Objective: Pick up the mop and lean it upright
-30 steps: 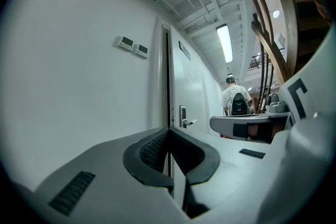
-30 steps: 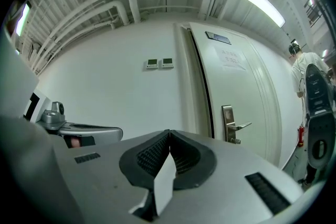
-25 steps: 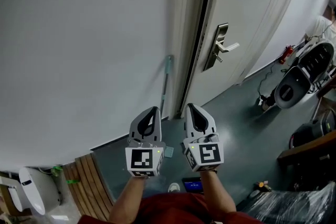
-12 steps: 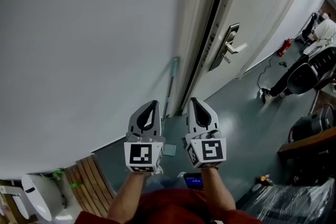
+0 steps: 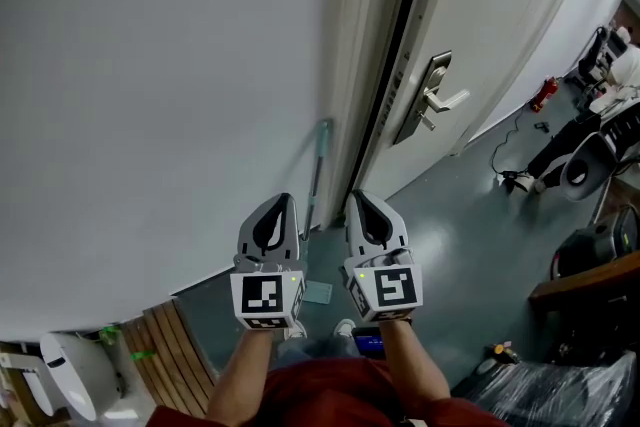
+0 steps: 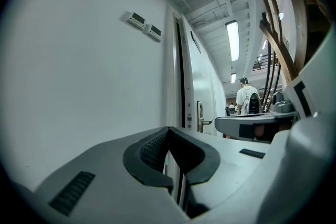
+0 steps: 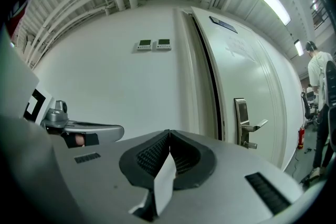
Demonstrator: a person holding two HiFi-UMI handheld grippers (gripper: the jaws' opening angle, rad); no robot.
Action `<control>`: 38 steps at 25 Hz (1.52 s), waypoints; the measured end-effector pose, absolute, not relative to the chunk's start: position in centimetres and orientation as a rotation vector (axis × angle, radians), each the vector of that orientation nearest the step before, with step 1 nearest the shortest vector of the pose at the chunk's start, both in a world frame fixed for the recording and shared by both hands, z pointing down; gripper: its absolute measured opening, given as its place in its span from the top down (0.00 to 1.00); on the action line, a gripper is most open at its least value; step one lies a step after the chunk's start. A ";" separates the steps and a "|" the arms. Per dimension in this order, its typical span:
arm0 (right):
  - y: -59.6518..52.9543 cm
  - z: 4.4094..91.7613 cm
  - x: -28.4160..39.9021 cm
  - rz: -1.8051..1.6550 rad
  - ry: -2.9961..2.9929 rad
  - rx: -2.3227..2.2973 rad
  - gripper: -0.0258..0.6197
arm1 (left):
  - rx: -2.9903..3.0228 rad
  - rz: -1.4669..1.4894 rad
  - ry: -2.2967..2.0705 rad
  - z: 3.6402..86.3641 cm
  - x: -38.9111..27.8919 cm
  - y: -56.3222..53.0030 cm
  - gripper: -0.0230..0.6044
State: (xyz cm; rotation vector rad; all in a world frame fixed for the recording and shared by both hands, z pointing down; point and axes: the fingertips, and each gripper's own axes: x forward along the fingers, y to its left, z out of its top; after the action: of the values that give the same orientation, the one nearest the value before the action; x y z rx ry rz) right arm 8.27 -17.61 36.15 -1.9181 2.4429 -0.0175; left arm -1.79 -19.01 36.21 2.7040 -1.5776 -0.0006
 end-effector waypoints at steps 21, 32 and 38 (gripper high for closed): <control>-22.9 40.6 7.5 -0.161 2.496 -1.917 0.81 | 2.670 0.009 -1.638 36.6 -2.6 -20.0 0.94; -28.8 43.7 7.2 -0.212 2.529 -1.969 0.73 | 2.642 0.001 -1.675 36.5 -3.9 -21.2 0.94; -31.7 45.7 6.8 -0.251 2.552 -1.993 0.69 | 2.627 0.003 -1.690 37.3 -4.2 -22.2 0.94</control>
State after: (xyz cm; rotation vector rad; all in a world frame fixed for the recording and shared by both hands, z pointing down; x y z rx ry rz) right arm 6.84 -31.67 45.68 -1.9934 2.5516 -0.2509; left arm -4.24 -22.18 37.26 2.6270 -1.6902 0.0032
